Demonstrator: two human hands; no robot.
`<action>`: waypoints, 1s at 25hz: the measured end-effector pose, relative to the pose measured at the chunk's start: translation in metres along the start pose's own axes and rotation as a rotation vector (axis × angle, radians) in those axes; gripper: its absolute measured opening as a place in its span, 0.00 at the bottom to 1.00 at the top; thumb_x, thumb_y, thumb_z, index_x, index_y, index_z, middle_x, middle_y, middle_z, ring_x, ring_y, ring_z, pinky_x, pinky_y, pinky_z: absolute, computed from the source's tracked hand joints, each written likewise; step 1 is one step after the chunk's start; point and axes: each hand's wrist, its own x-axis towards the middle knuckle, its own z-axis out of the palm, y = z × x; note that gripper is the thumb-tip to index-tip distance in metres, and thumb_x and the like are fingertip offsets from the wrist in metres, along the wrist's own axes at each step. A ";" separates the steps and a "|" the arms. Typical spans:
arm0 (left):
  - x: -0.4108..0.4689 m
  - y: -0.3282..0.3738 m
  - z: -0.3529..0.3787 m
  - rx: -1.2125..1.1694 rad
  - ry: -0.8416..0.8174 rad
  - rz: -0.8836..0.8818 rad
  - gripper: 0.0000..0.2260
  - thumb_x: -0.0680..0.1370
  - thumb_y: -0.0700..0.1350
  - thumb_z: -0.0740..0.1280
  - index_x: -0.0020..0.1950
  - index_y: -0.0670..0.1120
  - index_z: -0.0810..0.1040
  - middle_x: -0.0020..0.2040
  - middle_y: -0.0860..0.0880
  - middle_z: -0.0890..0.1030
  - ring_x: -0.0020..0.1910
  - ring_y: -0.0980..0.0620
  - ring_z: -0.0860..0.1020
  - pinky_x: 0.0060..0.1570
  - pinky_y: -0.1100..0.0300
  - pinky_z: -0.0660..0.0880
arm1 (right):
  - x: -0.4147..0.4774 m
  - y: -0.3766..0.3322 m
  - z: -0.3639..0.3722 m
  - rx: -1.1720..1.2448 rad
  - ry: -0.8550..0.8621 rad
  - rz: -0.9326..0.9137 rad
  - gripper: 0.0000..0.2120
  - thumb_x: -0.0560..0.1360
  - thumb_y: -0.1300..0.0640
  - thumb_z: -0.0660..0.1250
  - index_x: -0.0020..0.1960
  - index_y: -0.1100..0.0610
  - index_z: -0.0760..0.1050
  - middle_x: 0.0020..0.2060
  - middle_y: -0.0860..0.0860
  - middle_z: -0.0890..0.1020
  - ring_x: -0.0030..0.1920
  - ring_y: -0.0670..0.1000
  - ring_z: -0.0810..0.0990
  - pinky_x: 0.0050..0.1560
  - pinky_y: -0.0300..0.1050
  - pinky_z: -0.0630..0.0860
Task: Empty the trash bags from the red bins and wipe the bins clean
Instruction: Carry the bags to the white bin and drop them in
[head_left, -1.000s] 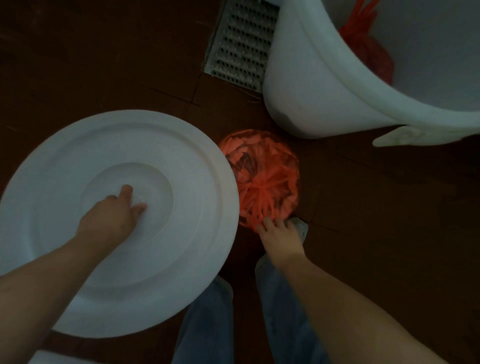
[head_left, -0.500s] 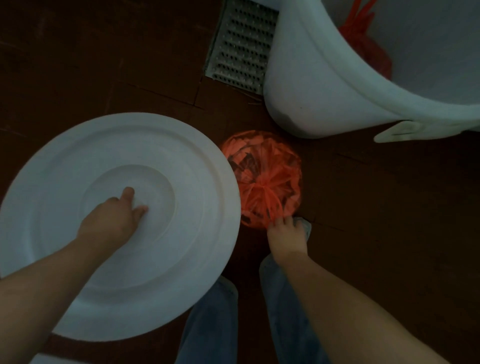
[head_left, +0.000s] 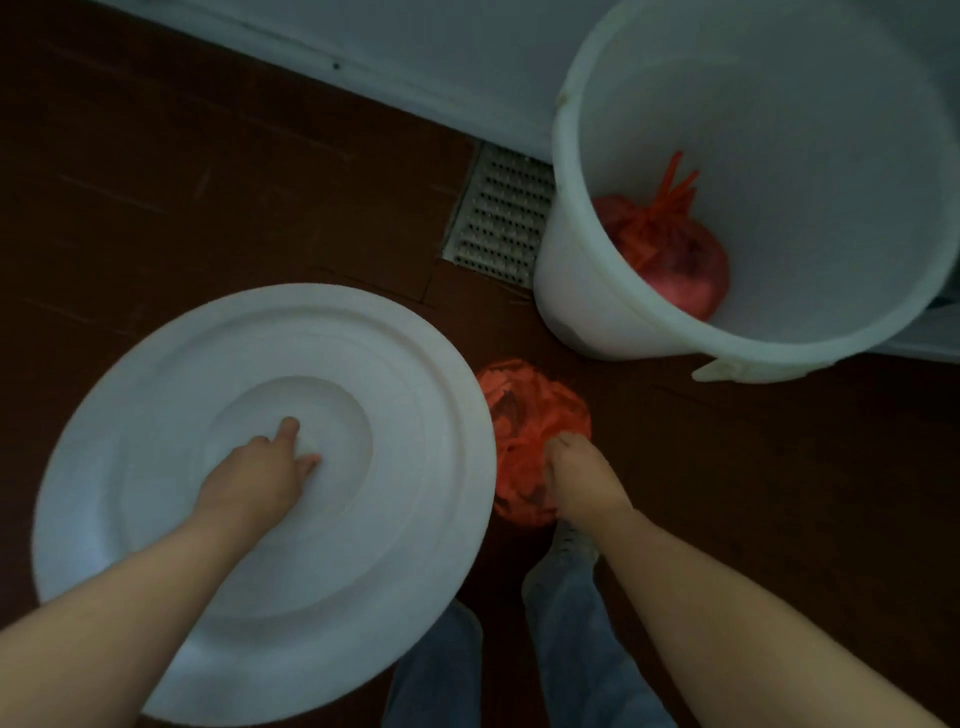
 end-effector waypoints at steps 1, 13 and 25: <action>-0.005 -0.002 -0.011 0.012 0.002 -0.008 0.26 0.83 0.59 0.57 0.76 0.47 0.59 0.56 0.37 0.78 0.54 0.37 0.79 0.52 0.48 0.76 | 0.001 -0.006 -0.015 0.058 0.058 0.039 0.09 0.82 0.62 0.57 0.56 0.60 0.75 0.56 0.57 0.77 0.58 0.57 0.75 0.58 0.44 0.66; -0.140 -0.034 -0.214 0.040 0.051 -0.062 0.21 0.83 0.56 0.58 0.73 0.49 0.62 0.59 0.38 0.78 0.58 0.37 0.77 0.53 0.49 0.74 | -0.058 -0.095 -0.286 0.154 0.167 0.058 0.09 0.76 0.58 0.64 0.54 0.53 0.79 0.51 0.57 0.83 0.53 0.62 0.81 0.49 0.48 0.77; -0.208 -0.018 -0.384 -0.022 0.258 -0.078 0.13 0.82 0.53 0.59 0.64 0.49 0.66 0.61 0.37 0.78 0.60 0.36 0.76 0.56 0.47 0.73 | -0.084 -0.152 -0.533 0.363 0.593 0.164 0.09 0.74 0.60 0.67 0.52 0.56 0.84 0.53 0.57 0.85 0.57 0.58 0.82 0.55 0.47 0.78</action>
